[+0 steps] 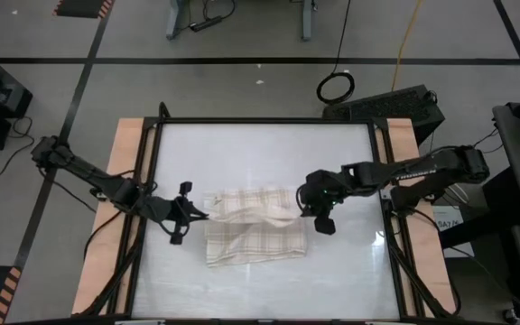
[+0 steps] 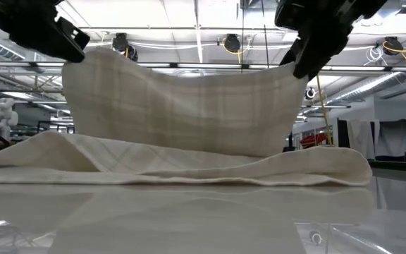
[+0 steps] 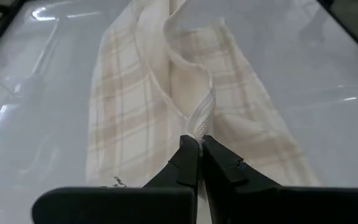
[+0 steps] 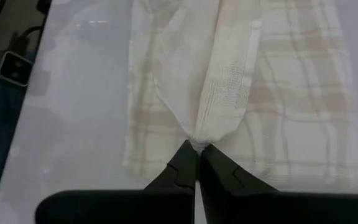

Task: Roll towel
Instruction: Roll the white towel

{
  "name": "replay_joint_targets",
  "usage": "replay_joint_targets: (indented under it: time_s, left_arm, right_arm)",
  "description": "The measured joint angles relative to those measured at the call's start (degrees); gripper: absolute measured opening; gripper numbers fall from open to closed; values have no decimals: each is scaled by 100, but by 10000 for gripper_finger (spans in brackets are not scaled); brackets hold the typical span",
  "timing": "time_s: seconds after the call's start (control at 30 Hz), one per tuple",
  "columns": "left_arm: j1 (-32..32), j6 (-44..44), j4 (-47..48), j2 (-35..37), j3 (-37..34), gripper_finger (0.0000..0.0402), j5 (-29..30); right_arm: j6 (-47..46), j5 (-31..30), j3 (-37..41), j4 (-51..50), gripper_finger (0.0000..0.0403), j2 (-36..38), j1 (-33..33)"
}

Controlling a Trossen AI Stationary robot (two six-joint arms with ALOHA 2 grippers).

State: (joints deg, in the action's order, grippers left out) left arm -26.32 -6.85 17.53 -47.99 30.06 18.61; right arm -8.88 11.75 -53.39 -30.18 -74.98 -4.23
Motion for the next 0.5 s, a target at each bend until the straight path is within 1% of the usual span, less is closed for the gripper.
replay_joint_targets:
  time_s: [0.13,0.23,0.33,0.5]
  left_arm:
    - [-178,-195,4,0,0,12,-33]
    - [-310,-322,7,-38,0,12,-38]
    - [-400,-341,4,-131,0,12,-95]
    - [-461,-344,8,-309,0,12,-98]
  right_arm:
    - [-144,-21,0,-4,0,0,-263]
    - [-237,-208,0,-4,0,0,-446]
    - [-249,-322,0,-4,0,-2,-582]
    - [-300,-328,0,208,0,-2,-758]
